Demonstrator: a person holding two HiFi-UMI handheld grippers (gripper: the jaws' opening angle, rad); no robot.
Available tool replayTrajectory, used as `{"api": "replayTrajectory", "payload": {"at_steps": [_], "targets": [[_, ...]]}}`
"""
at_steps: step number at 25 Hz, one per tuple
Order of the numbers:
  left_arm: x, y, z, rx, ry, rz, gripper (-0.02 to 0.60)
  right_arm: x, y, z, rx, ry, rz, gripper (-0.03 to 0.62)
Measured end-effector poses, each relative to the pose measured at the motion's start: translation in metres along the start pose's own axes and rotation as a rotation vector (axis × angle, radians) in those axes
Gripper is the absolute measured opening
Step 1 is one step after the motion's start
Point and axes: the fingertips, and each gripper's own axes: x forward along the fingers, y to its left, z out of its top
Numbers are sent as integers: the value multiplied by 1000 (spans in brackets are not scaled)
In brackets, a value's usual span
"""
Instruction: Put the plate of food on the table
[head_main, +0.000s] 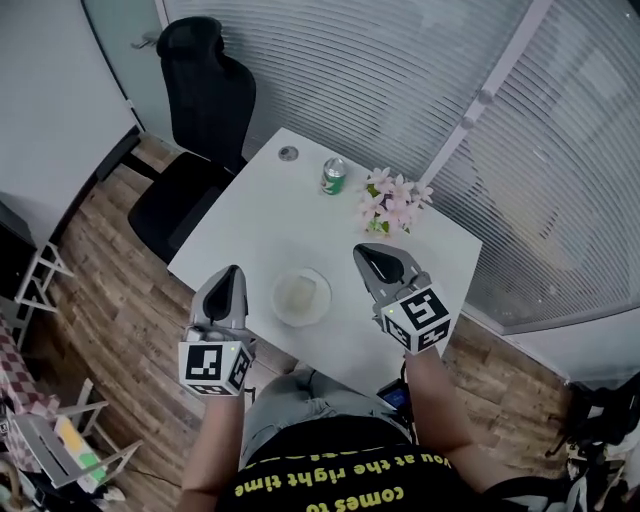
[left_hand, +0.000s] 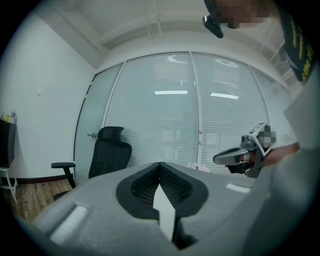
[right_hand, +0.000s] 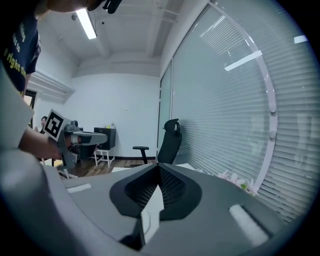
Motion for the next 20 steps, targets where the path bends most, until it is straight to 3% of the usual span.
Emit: {"api": "replayTrajectory", "payload": {"at_steps": [12, 20], "targets": [[23, -24, 12, 13, -17, -94, 0, -66, -54, 16, 110, -103, -188, 8], [31, -37, 14, 12, -14, -132, 0, -88, -68, 21, 155, -151, -226, 8]]}}
